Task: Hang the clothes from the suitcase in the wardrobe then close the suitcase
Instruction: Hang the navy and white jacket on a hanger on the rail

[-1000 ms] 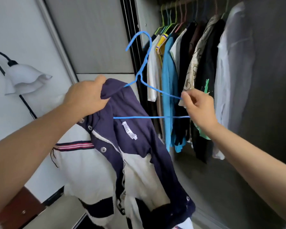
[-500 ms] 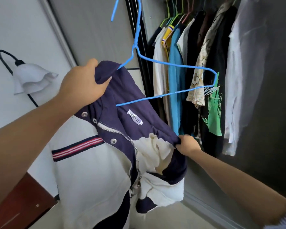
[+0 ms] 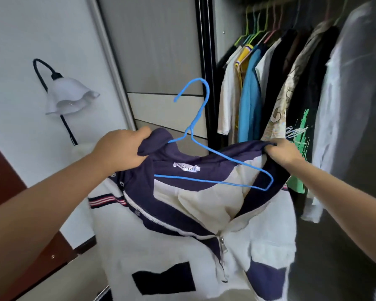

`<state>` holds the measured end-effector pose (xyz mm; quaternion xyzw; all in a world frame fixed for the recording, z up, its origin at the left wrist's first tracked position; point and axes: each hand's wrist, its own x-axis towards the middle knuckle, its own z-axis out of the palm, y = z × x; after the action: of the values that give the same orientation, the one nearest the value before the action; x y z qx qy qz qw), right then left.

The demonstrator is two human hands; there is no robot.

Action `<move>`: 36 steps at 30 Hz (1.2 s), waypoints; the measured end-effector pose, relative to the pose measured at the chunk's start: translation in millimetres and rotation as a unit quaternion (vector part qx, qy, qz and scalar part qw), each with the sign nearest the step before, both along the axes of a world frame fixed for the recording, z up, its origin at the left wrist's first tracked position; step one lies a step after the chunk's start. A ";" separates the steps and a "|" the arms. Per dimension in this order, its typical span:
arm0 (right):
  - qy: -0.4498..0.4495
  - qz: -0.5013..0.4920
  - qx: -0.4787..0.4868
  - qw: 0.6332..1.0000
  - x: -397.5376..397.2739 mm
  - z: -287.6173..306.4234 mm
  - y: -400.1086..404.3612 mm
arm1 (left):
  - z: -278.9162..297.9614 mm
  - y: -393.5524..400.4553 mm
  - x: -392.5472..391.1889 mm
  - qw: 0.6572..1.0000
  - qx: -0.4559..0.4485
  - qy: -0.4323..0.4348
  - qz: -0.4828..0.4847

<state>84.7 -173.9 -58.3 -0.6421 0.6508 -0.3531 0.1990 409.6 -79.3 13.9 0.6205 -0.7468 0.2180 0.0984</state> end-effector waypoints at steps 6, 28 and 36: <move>0.127 -0.001 0.011 0.992 -12.5 38.1 23.3 | -15.8 -10.8 -14.6 0.997 -0.017 -0.077 0.018; 0.046 0.195 0.127 0.972 -66.0 59.8 160.8 | 8.6 -36.4 -123.1 0.971 -0.102 0.217 0.004; 0.319 0.106 -0.348 0.875 -92.7 77.7 123.5 | 10.0 -9.7 -140.0 0.963 -0.126 0.232 -0.052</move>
<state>-8.0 -50.4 19.4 -0.8128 0.4423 -0.3092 -0.2194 269.6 -89.0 23.9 0.5972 -0.7011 0.1552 0.3573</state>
